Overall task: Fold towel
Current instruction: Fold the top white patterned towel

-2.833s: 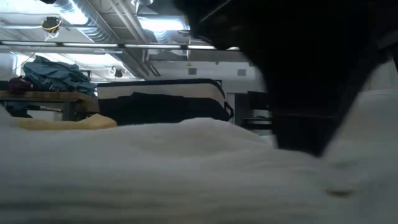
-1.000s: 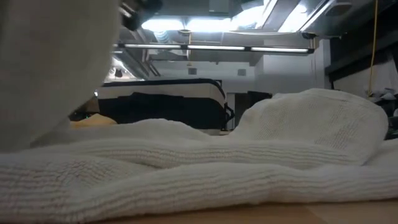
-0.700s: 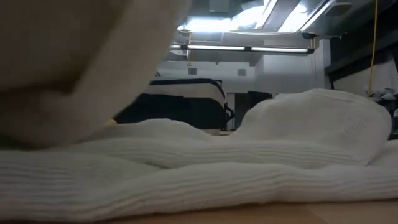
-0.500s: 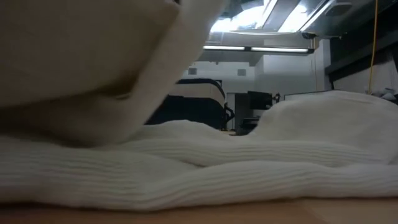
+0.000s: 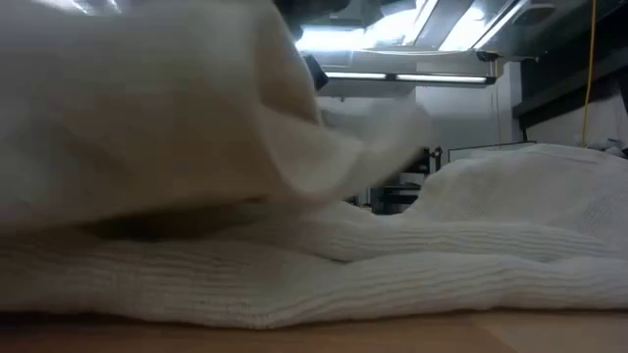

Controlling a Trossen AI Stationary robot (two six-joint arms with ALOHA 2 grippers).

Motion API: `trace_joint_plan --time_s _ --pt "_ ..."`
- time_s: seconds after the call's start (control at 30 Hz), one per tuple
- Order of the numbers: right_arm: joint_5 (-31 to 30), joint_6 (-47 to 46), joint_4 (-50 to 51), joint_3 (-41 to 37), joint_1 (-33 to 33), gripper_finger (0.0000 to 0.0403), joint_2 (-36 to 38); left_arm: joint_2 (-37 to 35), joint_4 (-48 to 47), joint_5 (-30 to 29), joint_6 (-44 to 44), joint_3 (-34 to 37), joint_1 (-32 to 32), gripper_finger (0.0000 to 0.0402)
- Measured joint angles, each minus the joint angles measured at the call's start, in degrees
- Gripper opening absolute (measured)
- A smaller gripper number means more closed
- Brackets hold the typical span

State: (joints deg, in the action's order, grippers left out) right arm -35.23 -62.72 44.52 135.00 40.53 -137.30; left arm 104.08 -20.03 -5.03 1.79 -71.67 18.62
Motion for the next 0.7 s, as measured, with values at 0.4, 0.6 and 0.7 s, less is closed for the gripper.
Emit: trace_joint_plan --time_s 0.4,0.6,0.7 --pt "0.2 -1.2 0.3 0.0 2.1 0.0042 0.0 -1.3 -1.9 -5.3 1.2 -0.3 -1.5 0.0167" --pt "0.3 -13.1 13.7 0.0 3.4 0.0042 0.0 -4.4 -9.4 0.7 -0.3 -0.4 -0.8 0.0153" --pt "0.3 -21.4 23.7 -0.1 3.4 0.0042 0.0 -5.7 -15.4 3.3 -0.7 -0.4 0.2 0.014"
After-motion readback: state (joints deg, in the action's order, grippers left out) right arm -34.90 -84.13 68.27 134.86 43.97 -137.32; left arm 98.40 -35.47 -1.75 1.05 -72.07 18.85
